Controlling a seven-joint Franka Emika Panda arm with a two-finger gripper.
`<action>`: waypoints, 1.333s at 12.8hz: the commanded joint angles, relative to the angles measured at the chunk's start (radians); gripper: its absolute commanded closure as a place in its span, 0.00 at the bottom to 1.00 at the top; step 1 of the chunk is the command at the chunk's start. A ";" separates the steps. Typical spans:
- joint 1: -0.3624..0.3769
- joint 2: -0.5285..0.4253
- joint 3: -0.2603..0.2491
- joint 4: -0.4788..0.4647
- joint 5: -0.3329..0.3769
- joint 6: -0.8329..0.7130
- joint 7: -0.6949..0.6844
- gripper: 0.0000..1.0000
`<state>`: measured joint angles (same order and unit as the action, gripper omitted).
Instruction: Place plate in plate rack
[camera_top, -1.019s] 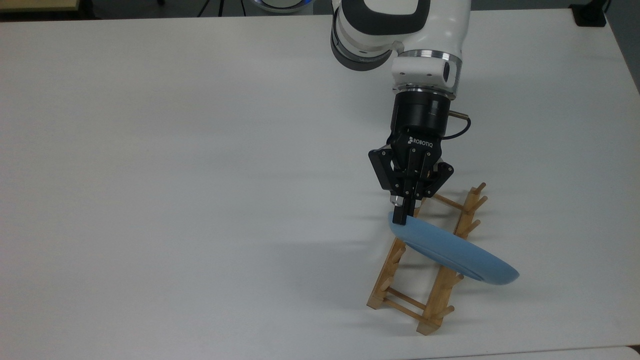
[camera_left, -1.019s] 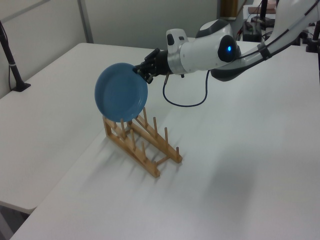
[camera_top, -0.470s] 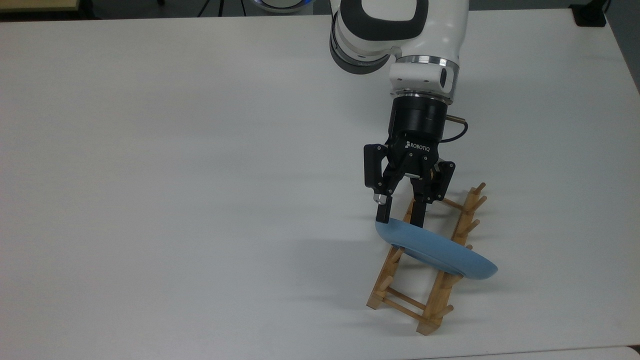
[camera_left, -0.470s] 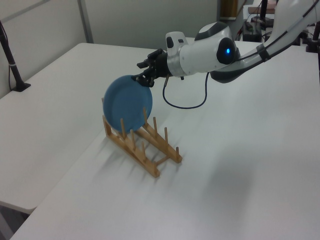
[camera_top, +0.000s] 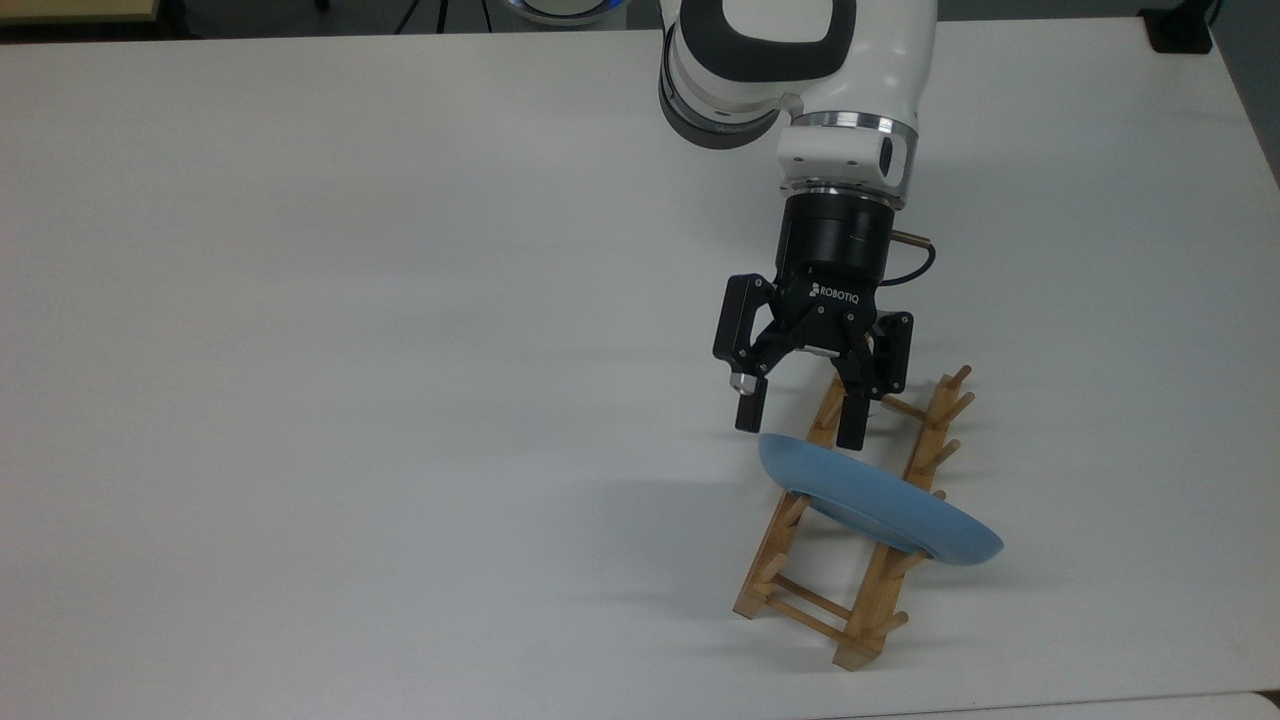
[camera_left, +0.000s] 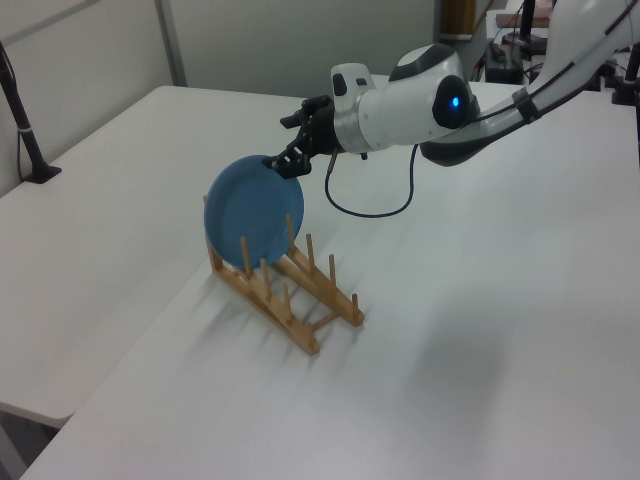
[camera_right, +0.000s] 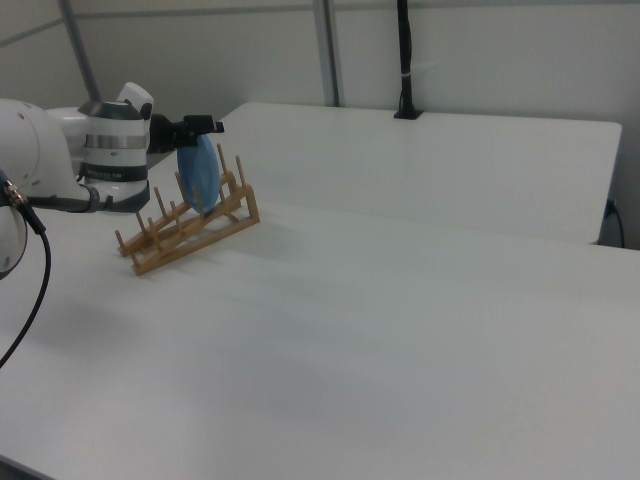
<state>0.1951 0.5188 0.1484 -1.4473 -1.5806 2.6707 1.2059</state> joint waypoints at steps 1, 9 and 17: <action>-0.005 -0.036 0.003 -0.004 0.061 -0.028 0.029 0.00; -0.025 -0.204 0.005 -0.080 0.594 -0.116 0.002 0.00; -0.132 -0.443 -0.003 -0.084 1.476 -0.951 -0.557 0.00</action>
<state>0.1250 0.2112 0.1476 -1.4767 -0.2721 1.9186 0.8250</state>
